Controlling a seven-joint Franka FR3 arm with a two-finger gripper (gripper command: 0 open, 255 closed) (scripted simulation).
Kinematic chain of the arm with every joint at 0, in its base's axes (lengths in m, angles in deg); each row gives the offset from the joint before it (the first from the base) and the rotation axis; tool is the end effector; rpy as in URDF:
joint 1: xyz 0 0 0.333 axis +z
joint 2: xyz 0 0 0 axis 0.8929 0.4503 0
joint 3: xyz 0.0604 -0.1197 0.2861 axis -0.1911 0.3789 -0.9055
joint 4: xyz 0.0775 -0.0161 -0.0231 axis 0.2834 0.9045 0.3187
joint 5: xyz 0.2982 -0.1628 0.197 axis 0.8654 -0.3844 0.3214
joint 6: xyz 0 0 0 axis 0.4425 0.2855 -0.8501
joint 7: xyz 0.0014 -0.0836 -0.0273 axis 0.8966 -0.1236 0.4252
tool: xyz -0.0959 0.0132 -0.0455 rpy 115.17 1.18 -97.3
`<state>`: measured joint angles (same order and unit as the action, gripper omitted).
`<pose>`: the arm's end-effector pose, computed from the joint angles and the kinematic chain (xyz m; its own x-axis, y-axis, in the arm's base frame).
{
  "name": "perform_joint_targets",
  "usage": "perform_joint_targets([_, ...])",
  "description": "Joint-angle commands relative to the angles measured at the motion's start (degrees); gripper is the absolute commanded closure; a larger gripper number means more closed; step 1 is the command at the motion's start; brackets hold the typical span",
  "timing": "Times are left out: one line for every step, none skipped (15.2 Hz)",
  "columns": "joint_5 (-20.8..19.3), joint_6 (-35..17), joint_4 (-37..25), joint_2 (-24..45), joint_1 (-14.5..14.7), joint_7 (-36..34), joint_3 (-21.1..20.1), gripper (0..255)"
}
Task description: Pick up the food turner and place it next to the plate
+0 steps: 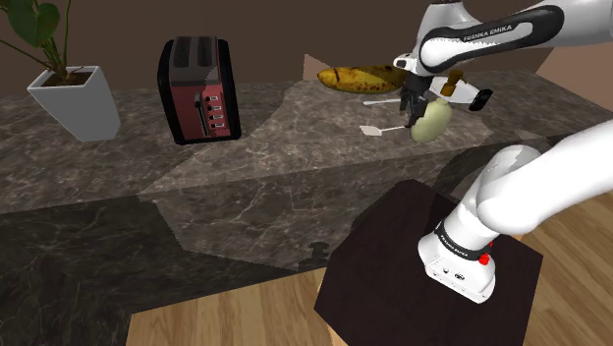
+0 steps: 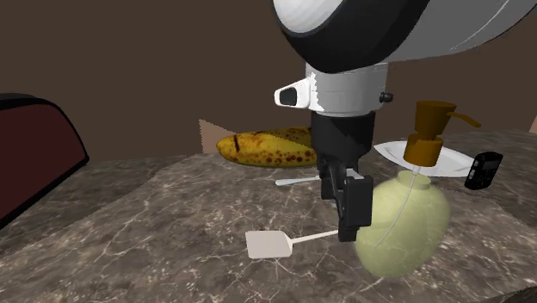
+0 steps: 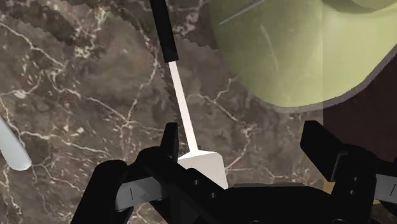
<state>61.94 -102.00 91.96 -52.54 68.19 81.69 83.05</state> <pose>0.3448 -0.2151 0.4071 0.6707 0.7381 -0.0725 0.7396 -0.6730 -0.0093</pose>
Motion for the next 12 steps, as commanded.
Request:
perform_joint_targets([0.1,-3.5,-1.2,3.7,1.7,6.3,3.2,0])
perform_joint_targets([0.8,-5.4,-2.2,6.1,2.8,9.6,5.0,0])
perform_joint_targets([1.8,-7.2,-3.3,8.7,4.0,13.0,6.7,0])
perform_joint_targets([2.2,-7.9,-3.7,9.6,4.5,14.2,7.3,0])
perform_joint_targets([2.3,-8.8,-3.3,10.1,4.5,14.4,7.6,0])
perform_joint_targets([2.5,-9.7,-2.9,10.7,4.6,14.6,7.9,0])
perform_joint_targets([2.7,-10.6,-2.5,11.3,4.6,14.8,8.2,0])
perform_joint_targets([2.9,-11.6,-2.1,12.0,4.7,15.0,8.5,0])
perform_joint_targets([3.1,-12.5,-1.8,12.6,4.8,15.2,8.8,0])
perform_joint_targets([3.4,-13.5,-1.5,13.3,4.9,15.5,9.0,0])
perform_joint_targets([3.9,-15.0,-0.9,14.4,4.9,15.9,9.4,0])
perform_joint_targets([4.0,-15.0,-0.9,14.4,4.8,16.0,9.3,0])
